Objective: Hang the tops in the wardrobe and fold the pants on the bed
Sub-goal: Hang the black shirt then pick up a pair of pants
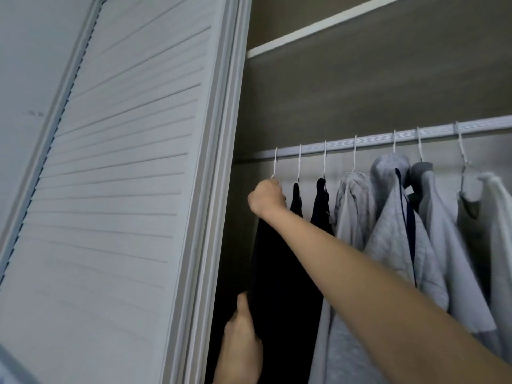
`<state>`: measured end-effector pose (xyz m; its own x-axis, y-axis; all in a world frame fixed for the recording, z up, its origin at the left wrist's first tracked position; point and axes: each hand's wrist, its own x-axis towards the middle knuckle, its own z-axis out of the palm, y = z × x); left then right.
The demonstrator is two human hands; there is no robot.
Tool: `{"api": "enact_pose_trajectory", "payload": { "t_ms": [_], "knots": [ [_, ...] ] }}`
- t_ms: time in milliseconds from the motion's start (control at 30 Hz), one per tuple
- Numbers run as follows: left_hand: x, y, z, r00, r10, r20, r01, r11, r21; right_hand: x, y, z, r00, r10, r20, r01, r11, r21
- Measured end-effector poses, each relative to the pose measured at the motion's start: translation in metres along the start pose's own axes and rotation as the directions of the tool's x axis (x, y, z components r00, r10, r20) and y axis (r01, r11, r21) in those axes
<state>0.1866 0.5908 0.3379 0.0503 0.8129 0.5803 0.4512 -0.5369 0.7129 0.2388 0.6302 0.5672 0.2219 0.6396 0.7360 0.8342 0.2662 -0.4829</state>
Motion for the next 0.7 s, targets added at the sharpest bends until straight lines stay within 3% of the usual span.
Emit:
{"api": "enact_pose_trajectory", "payload": {
  "t_ms": [67,167,267,433,567,700],
  "knots": [
    [-0.008,-0.006,0.003,0.999,0.028,-0.042,-0.029,1.000,-0.013,-0.021,0.007,0.003,0.991,-0.134,-0.015,0.132,0.987,-0.096],
    [-0.024,-0.010,0.006,0.994,0.034,-0.101,-0.043,0.994,-0.097,-0.056,0.023,0.012,0.915,-0.402,0.048,0.393,0.856,-0.336],
    [-0.039,-0.012,0.004,0.985,0.060,-0.164,-0.078,0.991,-0.105,-0.080,0.038,0.018,0.844,-0.523,0.116,0.521,0.752,-0.404],
    [-0.062,-0.019,0.002,0.969,0.098,-0.228,-0.119,0.990,-0.079,-0.112,0.051,0.003,0.802,-0.551,0.231,0.596,0.716,-0.362],
    [-0.087,-0.028,0.004,0.976,0.156,-0.153,-0.163,0.986,-0.034,-0.148,0.065,-0.015,0.749,-0.568,0.340,0.662,0.650,-0.373],
    [-0.119,-0.041,0.008,0.983,0.150,-0.108,-0.154,0.988,-0.033,-0.199,0.080,-0.032,0.743,-0.539,0.397,0.668,0.636,-0.386]
  ]
}}
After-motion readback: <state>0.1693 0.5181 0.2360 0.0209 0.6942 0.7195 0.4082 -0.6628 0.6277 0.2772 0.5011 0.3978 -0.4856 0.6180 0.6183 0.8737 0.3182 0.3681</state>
